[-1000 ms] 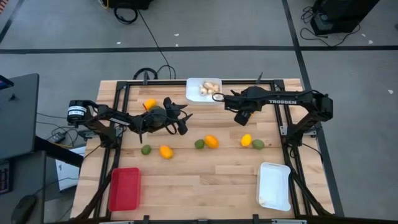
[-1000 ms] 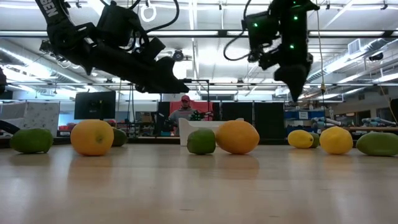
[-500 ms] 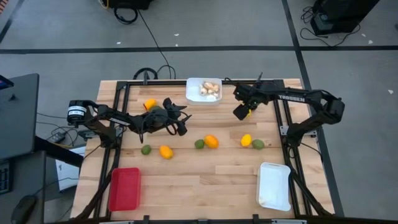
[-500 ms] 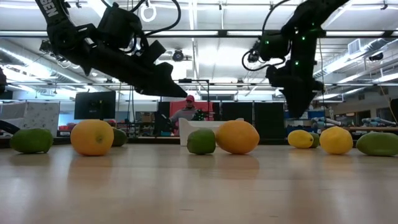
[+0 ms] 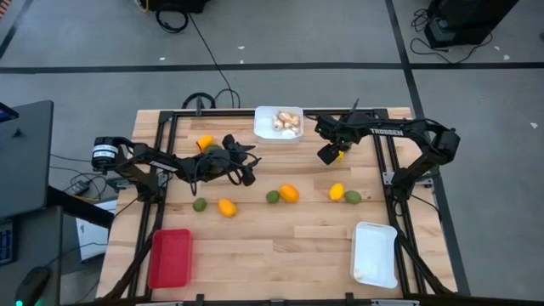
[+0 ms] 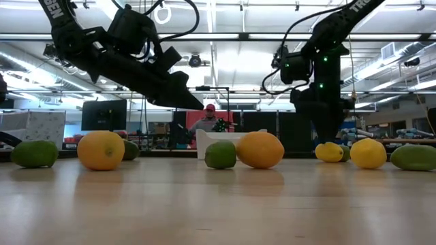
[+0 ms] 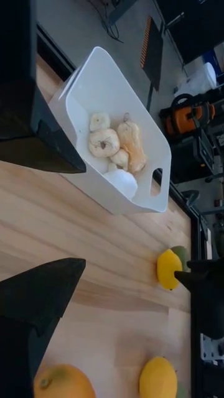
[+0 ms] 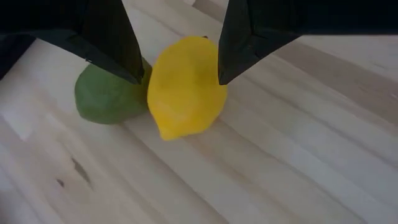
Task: Sort produce into baskets
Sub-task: Put the lemon into the red bin
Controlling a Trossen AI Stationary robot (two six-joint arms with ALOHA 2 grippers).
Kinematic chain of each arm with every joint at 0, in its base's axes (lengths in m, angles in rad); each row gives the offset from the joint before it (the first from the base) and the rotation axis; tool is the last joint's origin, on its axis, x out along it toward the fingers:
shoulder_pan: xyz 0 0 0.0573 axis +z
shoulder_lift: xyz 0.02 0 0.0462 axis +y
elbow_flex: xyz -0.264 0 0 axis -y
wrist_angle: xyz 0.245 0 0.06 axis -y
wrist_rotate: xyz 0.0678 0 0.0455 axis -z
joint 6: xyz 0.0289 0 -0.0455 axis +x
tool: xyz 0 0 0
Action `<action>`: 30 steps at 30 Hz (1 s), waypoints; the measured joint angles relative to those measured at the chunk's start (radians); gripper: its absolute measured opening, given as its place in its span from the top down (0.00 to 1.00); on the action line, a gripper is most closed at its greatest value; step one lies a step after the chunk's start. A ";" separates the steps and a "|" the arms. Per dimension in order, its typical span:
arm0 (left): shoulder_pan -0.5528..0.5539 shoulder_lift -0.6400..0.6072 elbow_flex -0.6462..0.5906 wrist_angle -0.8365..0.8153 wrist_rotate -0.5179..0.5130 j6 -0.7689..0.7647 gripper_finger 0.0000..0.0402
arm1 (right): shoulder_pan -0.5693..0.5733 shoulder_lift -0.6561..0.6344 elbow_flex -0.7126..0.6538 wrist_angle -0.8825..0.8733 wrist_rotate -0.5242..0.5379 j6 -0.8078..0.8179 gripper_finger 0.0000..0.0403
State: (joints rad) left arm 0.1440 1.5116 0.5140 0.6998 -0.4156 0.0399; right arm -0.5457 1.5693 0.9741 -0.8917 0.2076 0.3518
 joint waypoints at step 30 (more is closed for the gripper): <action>-0.002 0.000 0.000 -0.014 0.001 -0.046 0.40 | -0.021 -0.002 -0.087 0.178 -0.107 -0.013 0.45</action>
State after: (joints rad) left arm 0.1424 1.5116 0.5140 0.6860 -0.4145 -0.0064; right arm -0.5671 1.5669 0.8871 -0.7139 0.1001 0.3386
